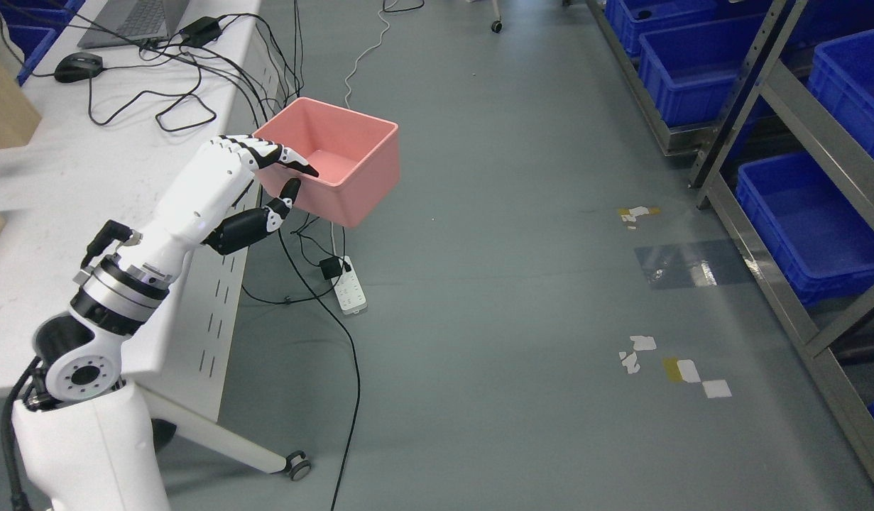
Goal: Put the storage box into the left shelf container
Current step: 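Hold the pink box raised in the left hand while driving to the rack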
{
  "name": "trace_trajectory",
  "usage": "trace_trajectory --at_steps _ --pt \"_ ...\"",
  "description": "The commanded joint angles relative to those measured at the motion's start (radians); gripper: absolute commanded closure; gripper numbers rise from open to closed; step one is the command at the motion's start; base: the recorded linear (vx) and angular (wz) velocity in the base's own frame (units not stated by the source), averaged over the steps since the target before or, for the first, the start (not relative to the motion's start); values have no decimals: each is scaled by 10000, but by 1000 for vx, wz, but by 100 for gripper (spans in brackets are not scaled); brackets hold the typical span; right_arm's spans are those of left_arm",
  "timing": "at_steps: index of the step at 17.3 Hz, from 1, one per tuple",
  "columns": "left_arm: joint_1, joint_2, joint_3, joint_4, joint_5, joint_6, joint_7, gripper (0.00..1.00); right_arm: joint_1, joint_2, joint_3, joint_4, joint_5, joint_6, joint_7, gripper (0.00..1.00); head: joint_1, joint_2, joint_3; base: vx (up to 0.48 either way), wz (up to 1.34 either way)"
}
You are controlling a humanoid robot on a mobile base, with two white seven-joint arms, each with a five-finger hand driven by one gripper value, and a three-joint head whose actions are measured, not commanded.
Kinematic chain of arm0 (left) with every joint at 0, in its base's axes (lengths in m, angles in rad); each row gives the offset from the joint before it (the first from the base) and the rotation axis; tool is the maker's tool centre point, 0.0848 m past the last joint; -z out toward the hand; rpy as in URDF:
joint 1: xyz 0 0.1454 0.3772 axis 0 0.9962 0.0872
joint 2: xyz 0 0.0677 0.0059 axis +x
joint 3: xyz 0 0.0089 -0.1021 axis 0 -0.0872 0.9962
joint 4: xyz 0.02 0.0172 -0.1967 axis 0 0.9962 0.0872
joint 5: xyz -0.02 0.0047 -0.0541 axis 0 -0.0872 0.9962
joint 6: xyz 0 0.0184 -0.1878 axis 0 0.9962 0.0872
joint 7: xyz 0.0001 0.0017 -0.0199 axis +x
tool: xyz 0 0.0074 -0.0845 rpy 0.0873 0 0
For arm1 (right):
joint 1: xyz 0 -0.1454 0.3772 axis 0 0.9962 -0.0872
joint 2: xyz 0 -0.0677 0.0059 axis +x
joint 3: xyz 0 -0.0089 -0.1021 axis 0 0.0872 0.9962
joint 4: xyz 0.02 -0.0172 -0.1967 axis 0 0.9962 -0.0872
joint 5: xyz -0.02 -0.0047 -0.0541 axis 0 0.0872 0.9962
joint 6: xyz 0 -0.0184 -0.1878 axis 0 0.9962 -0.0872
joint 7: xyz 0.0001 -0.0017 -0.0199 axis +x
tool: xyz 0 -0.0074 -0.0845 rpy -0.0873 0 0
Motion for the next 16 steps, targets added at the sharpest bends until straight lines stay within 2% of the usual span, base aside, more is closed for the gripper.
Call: trace_trajectory --at_steps 1,16 --pt "21 227 156 26 -15 4 21 99 -1 -175 0 0 77 0 3422 0 0 0 0 301 -148" --pt "98 156 49 26 0 4 21 99 -1 -175 0 0 77 0 3422 0 0 0 0 368 -85"
